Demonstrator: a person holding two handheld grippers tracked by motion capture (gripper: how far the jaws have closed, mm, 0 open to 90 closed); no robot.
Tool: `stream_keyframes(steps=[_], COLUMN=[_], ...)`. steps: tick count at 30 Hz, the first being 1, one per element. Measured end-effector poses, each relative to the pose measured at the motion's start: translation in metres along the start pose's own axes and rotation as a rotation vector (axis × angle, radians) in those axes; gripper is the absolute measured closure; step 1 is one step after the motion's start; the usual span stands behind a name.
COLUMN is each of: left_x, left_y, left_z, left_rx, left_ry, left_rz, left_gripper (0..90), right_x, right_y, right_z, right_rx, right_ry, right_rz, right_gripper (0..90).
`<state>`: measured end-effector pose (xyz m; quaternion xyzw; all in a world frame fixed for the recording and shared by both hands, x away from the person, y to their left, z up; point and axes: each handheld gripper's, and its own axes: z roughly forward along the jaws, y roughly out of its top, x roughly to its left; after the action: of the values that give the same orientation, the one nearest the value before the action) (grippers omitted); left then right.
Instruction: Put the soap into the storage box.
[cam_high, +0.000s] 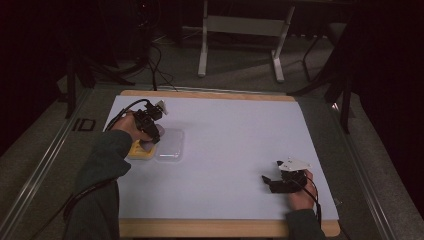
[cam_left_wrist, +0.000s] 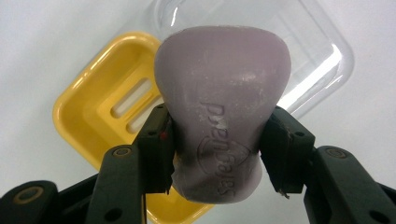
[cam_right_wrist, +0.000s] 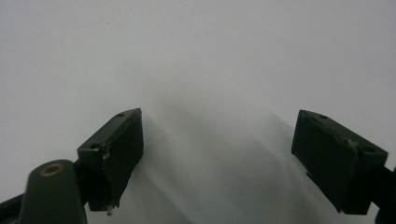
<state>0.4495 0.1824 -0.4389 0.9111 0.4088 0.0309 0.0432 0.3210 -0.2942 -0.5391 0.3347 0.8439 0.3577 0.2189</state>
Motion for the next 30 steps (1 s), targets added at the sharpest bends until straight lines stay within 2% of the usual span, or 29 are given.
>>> stream_keyframes(steps=[17, 30], left_x=[0.011, 0.02], left_y=[-0.008, -0.014], left_z=[0.004, 0.014], left_rx=[0.005, 0.012], left_ry=[0.014, 0.023], left_rz=[-0.067, -0.162], left_gripper=[49.8, 49.7], right_x=[0.0, 0.0], right_y=[0.0, 0.0], right_z=[0.0, 0.0], right_rx=[0.0, 0.0], right_ry=[-0.001, -0.002], right_rz=[-0.001, -0.004], right_gripper=[16.4, 16.4])
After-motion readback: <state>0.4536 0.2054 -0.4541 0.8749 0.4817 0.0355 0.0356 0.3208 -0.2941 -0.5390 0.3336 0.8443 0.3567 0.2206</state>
